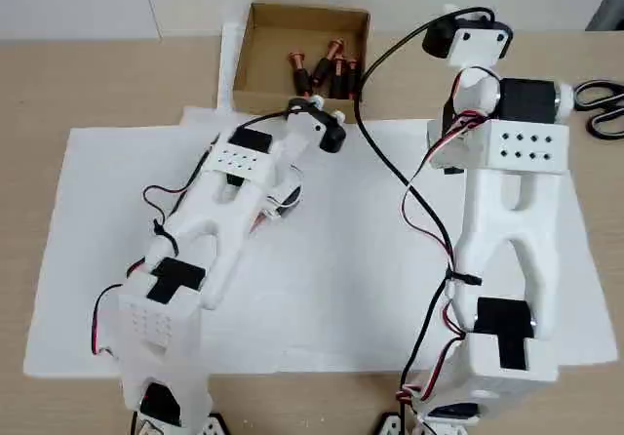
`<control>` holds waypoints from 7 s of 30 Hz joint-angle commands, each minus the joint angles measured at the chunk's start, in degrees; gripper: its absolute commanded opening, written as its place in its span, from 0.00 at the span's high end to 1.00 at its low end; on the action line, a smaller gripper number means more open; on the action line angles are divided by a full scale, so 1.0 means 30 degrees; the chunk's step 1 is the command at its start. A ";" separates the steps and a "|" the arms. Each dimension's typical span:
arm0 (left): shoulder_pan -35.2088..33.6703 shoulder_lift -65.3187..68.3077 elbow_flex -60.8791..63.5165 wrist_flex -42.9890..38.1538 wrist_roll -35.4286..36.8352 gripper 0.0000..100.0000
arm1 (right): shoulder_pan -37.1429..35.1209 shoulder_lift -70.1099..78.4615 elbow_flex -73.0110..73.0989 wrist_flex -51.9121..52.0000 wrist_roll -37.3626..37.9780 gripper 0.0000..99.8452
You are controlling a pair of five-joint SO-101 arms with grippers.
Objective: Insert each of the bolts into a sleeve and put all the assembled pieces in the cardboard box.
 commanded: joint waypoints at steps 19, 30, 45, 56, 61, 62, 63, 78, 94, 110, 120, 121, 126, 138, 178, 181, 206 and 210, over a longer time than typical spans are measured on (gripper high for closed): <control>0.1582 0.0234 -1.0183 0.8498 -0.0059 0.99 | 0.0103 -0.0982 -0.0117 0.0190 0.0176 0.99; -0.0234 -0.3165 -1.3436 0.9319 0.5216 0.99 | 0.0073 -0.1158 -0.0117 0.0278 0.0205 1.00; -0.0293 -1.4154 -1.0037 0.9319 0.5304 0.99 | 0.0044 -1.1326 0.0879 0.0337 0.0322 1.00; -0.0293 -2.0454 -0.3092 0.8498 0.7971 0.99 | 0.0044 -1.9736 1.1370 -0.1744 0.0293 1.00; -0.0293 -2.1158 -0.0425 0.6447 0.9319 0.99 | 0.0015 -2.2491 1.6645 -0.6462 0.0205 1.00; -0.0293 -2.1216 0.0044 0.6066 0.9495 0.99 | -0.0249 -2.2872 1.7729 -0.7282 0.0205 1.00; -0.0234 -2.1275 0.0513 0.5714 0.9670 0.99 | -0.0630 -2.3253 1.8901 -0.7985 0.0234 1.00; 0.2813 -2.1304 0.3150 0.0117 1.2278 0.99 | -0.5377 -3.0286 3.1971 -1.7568 0.0117 1.00; 0.3692 -2.1363 0.8103 -0.7150 1.3744 0.99 | -0.7780 -3.6322 3.8388 -1.9502 -0.3985 1.00; 0.4659 -2.4322 1.5399 -1.5355 1.3392 0.99 | -0.9216 -3.6264 3.8447 -1.9502 -0.4044 1.00; 0.4835 -2.5377 1.8388 -1.7055 1.3128 0.99 | -0.9861 -3.6147 3.8447 -1.9473 -0.5158 1.00; 0.4835 -2.5436 1.8564 -1.7084 1.3128 0.99 | -0.9949 -3.6147 3.8476 -1.9473 -0.5158 1.00; 0.6007 -2.5905 1.9238 -1.7114 1.3040 0.99 | -1.0007 -3.6205 3.8769 -1.9473 -0.5216 1.00; 0.6945 -2.6022 2.0029 -1.7114 1.3040 0.99 | -1.0007 -3.6205 3.8799 -1.9502 -0.5216 1.00; 0.6945 -2.7692 2.2315 -1.4828 1.1136 0.99 | -1.0007 -3.6264 3.8828 -1.9502 -0.5187 1.00; 0.6974 -2.7692 2.2491 -1.4945 1.1136 0.99 | -1.0007 -3.6234 3.8828 -1.9502 -0.5187 1.00; 0.7004 -2.7839 2.3311 -1.4681 1.1253 0.90 | -0.9978 -3.6234 3.8857 -1.9502 -0.5158 1.00; 0.7004 -2.7868 2.3194 -1.4007 1.1253 0.89 | -0.9978 -3.6234 3.8857 -1.9502 -0.5158 1.00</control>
